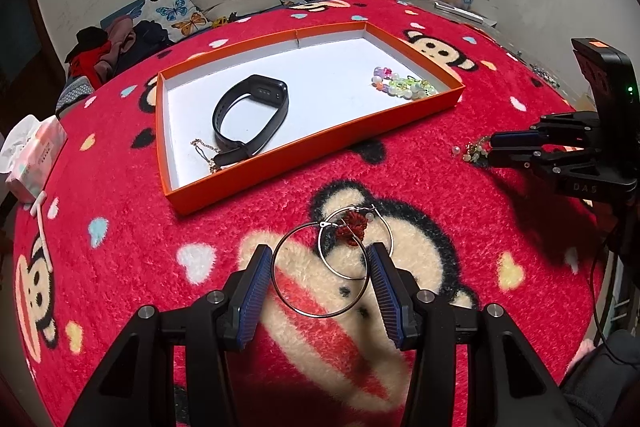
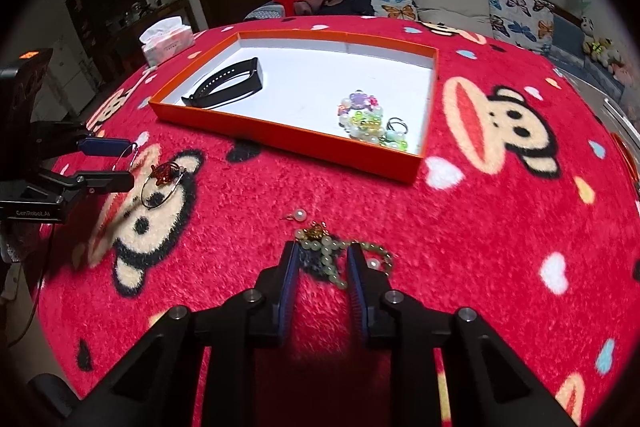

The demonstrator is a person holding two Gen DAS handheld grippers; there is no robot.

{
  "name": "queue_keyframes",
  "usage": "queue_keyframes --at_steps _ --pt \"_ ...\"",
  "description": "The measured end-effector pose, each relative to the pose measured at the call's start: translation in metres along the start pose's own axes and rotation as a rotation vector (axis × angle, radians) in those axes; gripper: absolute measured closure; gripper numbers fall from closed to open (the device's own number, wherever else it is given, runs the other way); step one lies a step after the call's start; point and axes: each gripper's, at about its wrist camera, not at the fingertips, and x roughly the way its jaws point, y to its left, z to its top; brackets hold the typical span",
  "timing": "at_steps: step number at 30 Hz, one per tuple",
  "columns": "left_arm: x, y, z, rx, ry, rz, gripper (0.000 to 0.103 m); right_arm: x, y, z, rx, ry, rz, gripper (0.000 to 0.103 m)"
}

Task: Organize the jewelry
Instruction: 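Lift the earrings toward the tray with the left tool while the right tool grasps the necklace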

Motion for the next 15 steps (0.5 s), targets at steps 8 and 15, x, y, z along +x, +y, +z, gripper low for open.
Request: queue_keyframes --at_steps 8,15 --pt "0.0033 0.0043 -0.0022 -0.012 0.007 -0.002 0.050 0.0050 0.0076 0.0025 -0.045 0.012 -0.016 0.077" --pt "0.0031 0.0047 -0.0034 -0.015 0.005 -0.002 0.050 0.0081 0.0019 -0.0029 -0.018 0.029 -0.021 0.086"
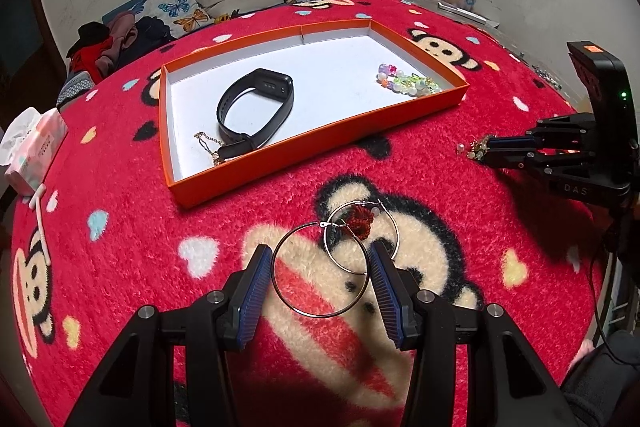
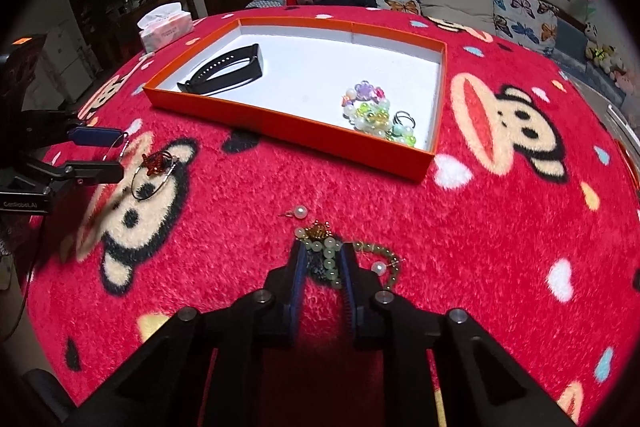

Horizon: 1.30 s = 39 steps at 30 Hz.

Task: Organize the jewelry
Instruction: 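Lift the earrings toward the tray with the left tool while the right tool grasps the necklace, then release a silver hoop into the tray while the right tool drops the bead necklace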

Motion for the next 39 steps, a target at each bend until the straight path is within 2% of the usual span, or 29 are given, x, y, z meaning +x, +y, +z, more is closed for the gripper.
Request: queue_keyframes --at_steps 5,12,19,25,32,39 --pt "-0.002 -0.001 0.000 -0.004 -0.004 0.004 0.050 -0.002 0.004 0.000 -0.013 -0.010 -0.011 0.094" --pt "-0.016 0.000 0.001 -0.019 -0.028 0.016 0.050 -0.030 0.002 0.004 0.011 -0.076 0.005 0.095" --pt "-0.031 0.002 0.002 -0.033 -0.059 0.025 0.050 -0.065 -0.003 0.023 0.032 -0.159 0.047 0.095" --pt "-0.043 0.002 0.009 -0.035 -0.089 0.031 0.050 -0.080 0.001 0.036 0.014 -0.194 0.058 0.095" --pt "-0.058 0.009 0.031 -0.036 -0.138 0.049 0.050 -0.086 0.003 0.051 -0.013 -0.219 0.050 0.095" --pt "-0.048 0.032 0.075 -0.051 -0.151 0.091 0.050 -0.073 -0.005 0.079 -0.017 -0.233 0.042 0.095"
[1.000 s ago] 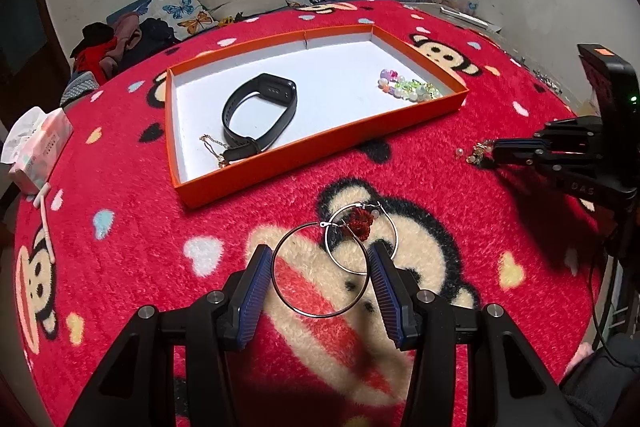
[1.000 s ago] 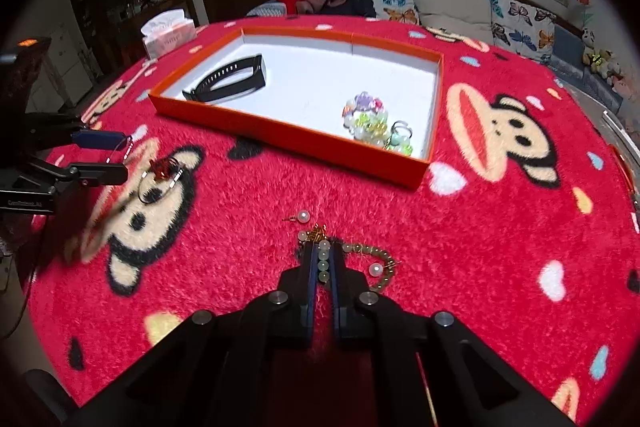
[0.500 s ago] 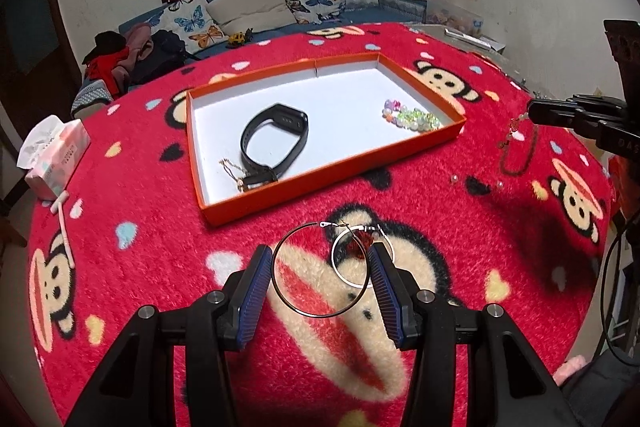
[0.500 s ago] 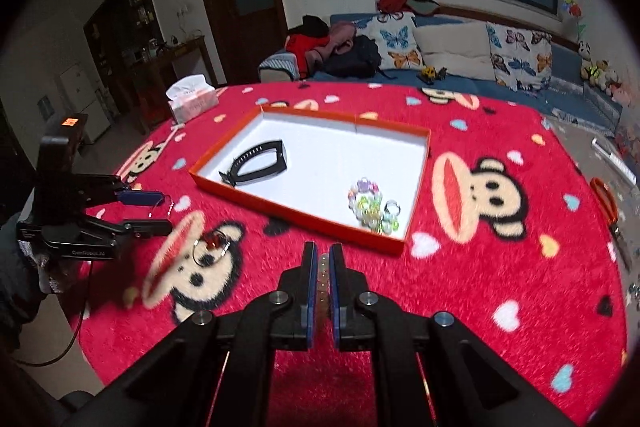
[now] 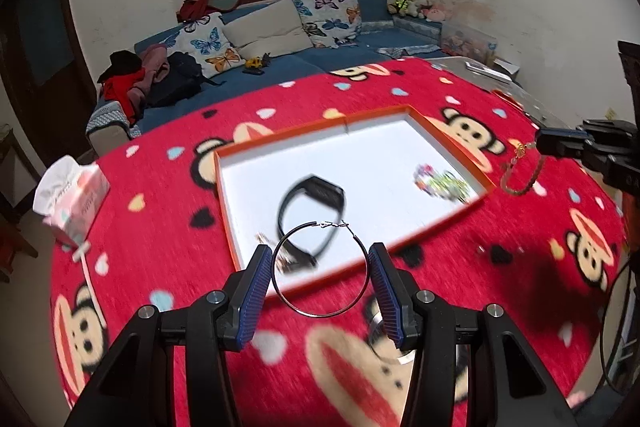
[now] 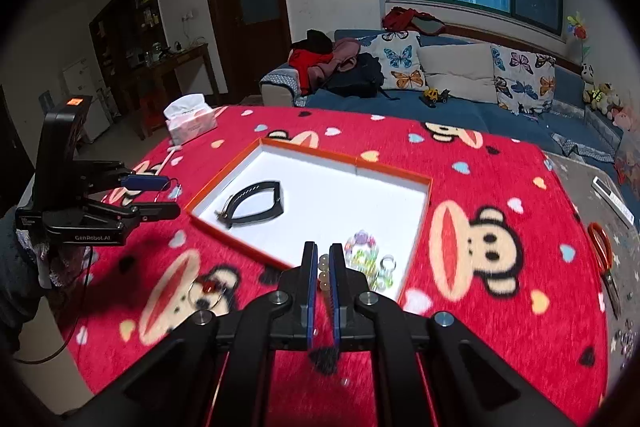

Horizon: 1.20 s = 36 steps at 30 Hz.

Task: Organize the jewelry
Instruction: 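Release a silver hoop into the tray while the right tool drops the bead necklace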

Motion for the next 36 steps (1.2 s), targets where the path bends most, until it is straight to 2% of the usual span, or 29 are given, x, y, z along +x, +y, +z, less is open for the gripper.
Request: queue_keyframes --at_steps 7,13,23,36 --pt "0.048 0.020 0.040 -0.003 0.036 0.029 0.050 0.030 -0.009 0.021 0.010 0.002 0.010 0.095" --pt "0.097 0.040 0.063 -0.030 0.084 0.026 0.050 0.058 -0.018 0.023 0.043 0.036 0.025 0.095" --pt "0.150 0.054 0.082 -0.035 0.132 0.025 0.050 0.091 -0.033 0.012 0.076 0.107 -0.009 0.095" --pt "0.191 0.069 0.090 -0.083 0.182 0.023 0.049 0.112 -0.049 0.002 0.110 0.162 -0.044 0.095"
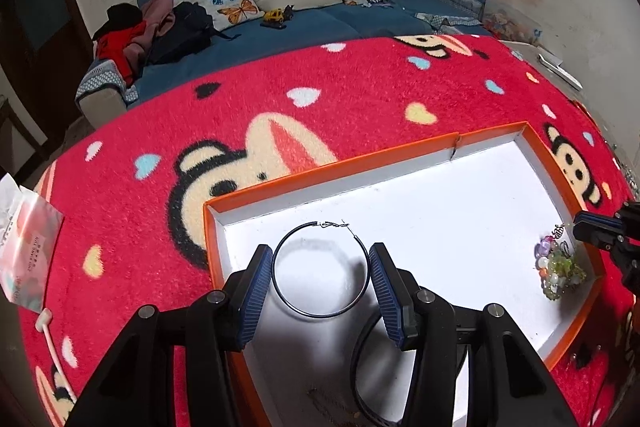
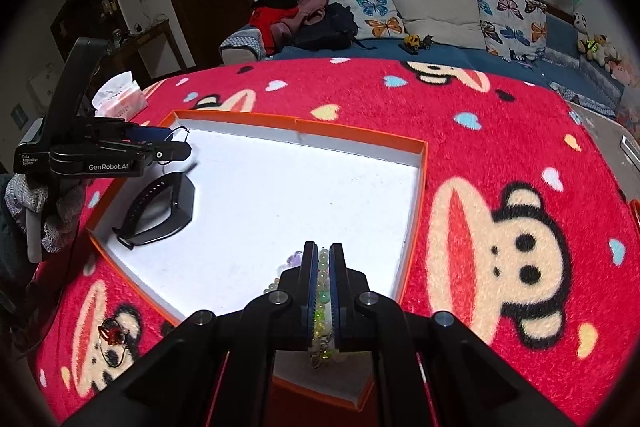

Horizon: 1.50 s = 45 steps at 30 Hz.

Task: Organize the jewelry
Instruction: 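Release a silver hoop into the tray while the right tool drops the bead necklace, then grasp the other silver hoop with the left tool while the right tool grasps a pearl stud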

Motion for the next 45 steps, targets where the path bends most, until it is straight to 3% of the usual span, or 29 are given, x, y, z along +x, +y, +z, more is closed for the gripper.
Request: queue_keyframes --at_steps 18,20,22,24,31,39,43,45 --pt "-0.003 0.004 -0.005 -0.033 0.023 -0.008 0.044 -0.010 -0.004 -0.001 -0.004 -0.003 -0.041 0.094" --pt "-0.012 0.003 -0.010 -0.029 0.021 -0.005 0.044 -0.014 -0.002 -0.003 -0.010 -0.001 -0.039 0.090" --pt "-0.023 0.002 -0.016 -0.022 0.017 -0.001 0.044 -0.020 0.001 -0.007 -0.019 -0.001 -0.039 0.080" --pt "-0.039 -0.001 -0.024 -0.013 0.008 0.002 0.044 -0.027 0.004 -0.012 -0.028 -0.008 -0.043 0.073" --pt "-0.094 -0.023 -0.066 0.026 -0.011 -0.001 0.044 -0.049 0.013 -0.033 -0.038 -0.009 -0.043 0.073" --pt "-0.137 -0.078 -0.140 0.122 0.008 -0.083 0.044 -0.066 0.022 -0.061 -0.044 0.002 -0.025 0.073" --pt "-0.141 -0.106 -0.167 0.192 0.022 -0.095 0.029 -0.071 0.027 -0.076 -0.059 0.013 -0.014 0.073" --pt "-0.140 -0.116 -0.178 0.228 0.026 -0.098 0.028 -0.073 0.028 -0.081 -0.059 0.019 -0.008 0.072"
